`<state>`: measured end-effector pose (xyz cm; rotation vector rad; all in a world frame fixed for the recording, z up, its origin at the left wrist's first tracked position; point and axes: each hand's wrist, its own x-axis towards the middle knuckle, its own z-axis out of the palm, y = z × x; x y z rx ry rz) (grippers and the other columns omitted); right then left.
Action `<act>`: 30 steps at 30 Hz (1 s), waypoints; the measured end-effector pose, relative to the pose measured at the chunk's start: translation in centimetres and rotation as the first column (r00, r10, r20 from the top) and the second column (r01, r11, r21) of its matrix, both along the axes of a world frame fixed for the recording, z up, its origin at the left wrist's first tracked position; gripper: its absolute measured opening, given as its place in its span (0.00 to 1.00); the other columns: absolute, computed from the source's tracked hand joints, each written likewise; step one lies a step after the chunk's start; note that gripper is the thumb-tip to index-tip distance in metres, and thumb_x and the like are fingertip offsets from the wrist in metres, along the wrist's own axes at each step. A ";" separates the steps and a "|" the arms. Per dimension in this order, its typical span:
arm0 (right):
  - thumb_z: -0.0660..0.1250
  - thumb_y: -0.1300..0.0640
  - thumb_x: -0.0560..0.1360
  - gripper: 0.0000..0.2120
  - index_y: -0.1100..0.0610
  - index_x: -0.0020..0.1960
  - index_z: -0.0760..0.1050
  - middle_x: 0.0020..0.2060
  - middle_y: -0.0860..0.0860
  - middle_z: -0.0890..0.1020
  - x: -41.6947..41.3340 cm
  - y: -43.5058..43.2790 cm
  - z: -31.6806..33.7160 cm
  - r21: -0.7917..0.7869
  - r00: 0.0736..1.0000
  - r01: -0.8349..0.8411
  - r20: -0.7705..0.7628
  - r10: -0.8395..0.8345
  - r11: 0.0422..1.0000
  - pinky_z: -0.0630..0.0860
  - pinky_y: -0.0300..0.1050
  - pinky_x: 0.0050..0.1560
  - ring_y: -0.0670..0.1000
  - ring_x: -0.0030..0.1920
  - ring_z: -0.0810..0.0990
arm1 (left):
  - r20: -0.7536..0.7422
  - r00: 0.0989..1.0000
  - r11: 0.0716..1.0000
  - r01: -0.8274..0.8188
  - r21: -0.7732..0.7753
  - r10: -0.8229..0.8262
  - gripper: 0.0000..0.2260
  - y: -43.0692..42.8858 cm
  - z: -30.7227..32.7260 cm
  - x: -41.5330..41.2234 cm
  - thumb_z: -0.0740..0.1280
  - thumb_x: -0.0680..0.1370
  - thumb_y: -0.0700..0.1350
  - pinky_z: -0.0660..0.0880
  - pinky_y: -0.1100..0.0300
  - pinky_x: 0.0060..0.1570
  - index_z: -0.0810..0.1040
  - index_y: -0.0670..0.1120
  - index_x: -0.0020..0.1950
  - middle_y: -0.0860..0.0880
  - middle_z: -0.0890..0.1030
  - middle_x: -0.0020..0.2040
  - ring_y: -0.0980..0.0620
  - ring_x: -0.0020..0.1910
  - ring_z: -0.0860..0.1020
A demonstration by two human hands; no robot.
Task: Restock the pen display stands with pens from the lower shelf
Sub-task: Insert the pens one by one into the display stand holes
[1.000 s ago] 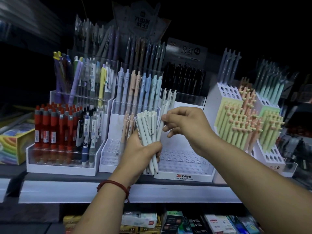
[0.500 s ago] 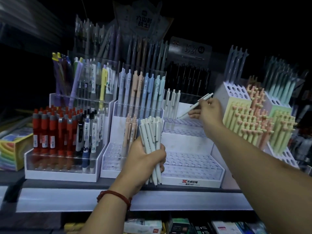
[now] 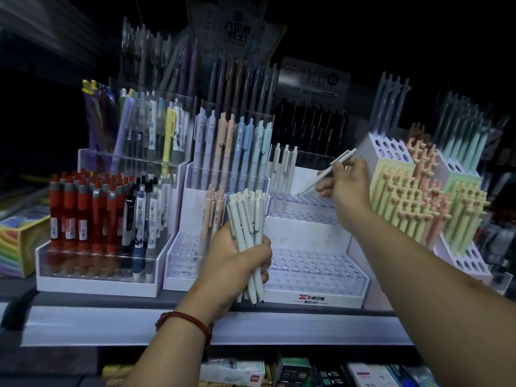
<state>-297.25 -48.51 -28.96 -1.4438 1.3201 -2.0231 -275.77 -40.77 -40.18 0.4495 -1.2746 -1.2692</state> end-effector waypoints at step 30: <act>0.67 0.50 0.82 0.10 0.57 0.51 0.76 0.41 0.57 0.85 1.9 -1.5 0.9 0.113 0.762 0.240 -0.638 -0.114 0.964 0.73 0.46 0.36 0.52 0.29 0.75 | 0.059 0.995 0.996 -0.087 0.010 0.087 0.11 -0.4 0.5 -0.7 0.70 0.67 0.38 0.75 0.52 0.35 0.75 0.41 0.49 0.42 0.76 0.36 0.46 0.31 0.74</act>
